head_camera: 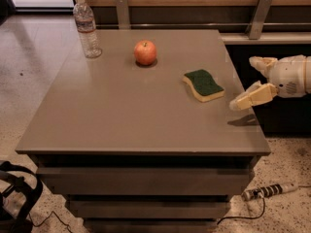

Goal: Pick sponge

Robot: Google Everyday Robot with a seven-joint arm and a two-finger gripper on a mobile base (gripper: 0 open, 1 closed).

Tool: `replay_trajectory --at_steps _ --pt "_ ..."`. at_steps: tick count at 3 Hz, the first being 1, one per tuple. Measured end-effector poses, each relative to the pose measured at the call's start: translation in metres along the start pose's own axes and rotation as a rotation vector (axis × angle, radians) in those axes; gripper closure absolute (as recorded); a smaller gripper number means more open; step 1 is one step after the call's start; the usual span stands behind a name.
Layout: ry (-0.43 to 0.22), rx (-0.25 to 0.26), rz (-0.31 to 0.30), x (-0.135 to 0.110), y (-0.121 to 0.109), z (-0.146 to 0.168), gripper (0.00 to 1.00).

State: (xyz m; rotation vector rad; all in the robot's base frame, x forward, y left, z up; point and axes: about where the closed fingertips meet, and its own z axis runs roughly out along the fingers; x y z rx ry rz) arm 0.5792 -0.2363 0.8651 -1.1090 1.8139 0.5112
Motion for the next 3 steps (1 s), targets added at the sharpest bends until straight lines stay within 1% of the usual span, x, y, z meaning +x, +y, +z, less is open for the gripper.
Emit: replay_trajectory --at_steps 2,3 --pt "-0.092 -0.029 0.008 -0.001 -0.005 0.035 0.00" --pt "-0.149 -0.040 0.018 0.000 -0.002 0.047 0.00"
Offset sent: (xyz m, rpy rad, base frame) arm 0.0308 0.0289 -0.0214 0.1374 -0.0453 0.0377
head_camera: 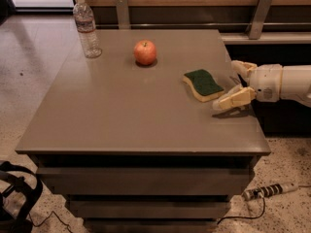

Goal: Pick sponge

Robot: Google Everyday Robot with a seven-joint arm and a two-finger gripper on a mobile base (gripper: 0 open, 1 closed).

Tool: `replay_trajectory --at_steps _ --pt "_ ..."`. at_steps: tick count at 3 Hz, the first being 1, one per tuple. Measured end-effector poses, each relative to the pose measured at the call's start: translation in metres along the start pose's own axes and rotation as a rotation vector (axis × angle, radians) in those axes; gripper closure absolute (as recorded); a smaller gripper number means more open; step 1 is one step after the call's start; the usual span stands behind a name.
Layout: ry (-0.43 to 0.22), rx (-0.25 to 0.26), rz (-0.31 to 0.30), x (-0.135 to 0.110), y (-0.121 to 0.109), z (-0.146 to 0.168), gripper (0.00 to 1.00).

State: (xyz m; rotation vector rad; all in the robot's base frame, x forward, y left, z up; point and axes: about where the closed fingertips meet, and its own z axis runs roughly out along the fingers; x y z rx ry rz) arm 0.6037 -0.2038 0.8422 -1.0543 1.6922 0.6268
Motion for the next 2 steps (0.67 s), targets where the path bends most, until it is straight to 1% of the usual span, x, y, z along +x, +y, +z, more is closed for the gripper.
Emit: replay_trajectory --at_steps 1,2 --pt "-0.039 -0.001 0.009 0.0045 0.0056 0.0099 0.00" --pt "-0.063 -0.007 0.019 0.0094 0.0101 0.0173 0.00"
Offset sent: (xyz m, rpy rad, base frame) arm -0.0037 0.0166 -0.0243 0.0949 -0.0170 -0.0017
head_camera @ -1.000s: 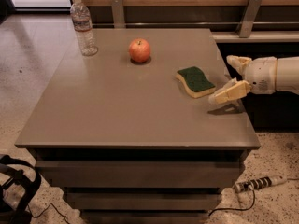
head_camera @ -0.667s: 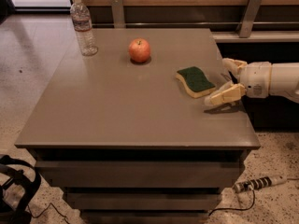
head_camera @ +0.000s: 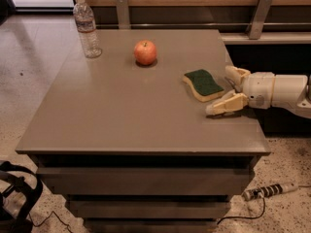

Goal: Pick sponge

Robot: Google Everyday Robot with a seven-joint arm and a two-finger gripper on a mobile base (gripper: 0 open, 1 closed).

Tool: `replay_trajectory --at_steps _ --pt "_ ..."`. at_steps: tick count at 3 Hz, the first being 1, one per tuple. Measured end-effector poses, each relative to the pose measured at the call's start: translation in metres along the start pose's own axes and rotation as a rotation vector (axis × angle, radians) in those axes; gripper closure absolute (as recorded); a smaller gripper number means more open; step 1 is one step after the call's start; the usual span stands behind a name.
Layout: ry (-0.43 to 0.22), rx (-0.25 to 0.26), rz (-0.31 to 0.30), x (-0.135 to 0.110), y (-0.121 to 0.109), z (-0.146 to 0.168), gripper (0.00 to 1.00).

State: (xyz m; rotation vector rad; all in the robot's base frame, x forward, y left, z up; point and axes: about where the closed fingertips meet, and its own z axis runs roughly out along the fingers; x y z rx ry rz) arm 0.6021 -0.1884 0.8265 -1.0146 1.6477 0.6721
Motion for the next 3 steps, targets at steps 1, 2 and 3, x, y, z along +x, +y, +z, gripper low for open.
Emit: replay_trajectory --at_steps 1,2,3 --pt "-0.013 -0.005 0.007 0.0020 0.0031 0.0062 0.00" --pt "-0.009 -0.007 0.009 0.0039 0.0050 0.0120 0.19" --pt "-0.010 -0.011 0.008 0.0032 0.0060 0.0140 0.42"
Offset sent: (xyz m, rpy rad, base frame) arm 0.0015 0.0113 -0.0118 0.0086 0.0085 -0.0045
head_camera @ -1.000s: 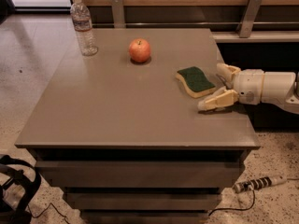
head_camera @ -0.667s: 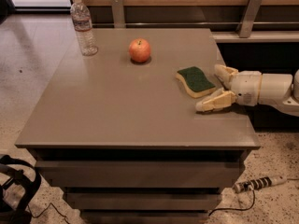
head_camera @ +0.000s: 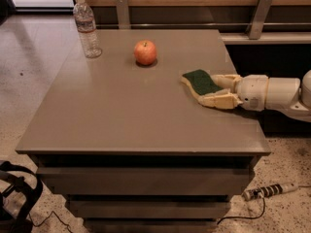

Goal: Pick sponge

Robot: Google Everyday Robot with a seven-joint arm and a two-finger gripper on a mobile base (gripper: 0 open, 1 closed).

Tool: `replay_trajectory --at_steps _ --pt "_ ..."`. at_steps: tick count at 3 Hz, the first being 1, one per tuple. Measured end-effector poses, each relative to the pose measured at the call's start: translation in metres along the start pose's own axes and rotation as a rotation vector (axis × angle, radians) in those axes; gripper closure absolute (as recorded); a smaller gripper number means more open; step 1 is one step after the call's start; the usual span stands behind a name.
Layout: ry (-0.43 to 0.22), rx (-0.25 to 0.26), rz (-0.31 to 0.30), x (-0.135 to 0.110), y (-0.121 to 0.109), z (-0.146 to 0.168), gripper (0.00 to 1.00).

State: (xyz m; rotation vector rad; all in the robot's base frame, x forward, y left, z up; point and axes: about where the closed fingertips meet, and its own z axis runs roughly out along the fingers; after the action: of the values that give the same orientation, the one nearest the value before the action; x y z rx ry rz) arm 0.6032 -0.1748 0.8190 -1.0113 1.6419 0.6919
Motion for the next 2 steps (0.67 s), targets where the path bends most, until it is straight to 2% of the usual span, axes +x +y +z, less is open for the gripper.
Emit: replay_trajectory --at_steps 2 --pt "-0.001 -0.009 -0.001 -0.0012 0.0022 0.0048 0.88"
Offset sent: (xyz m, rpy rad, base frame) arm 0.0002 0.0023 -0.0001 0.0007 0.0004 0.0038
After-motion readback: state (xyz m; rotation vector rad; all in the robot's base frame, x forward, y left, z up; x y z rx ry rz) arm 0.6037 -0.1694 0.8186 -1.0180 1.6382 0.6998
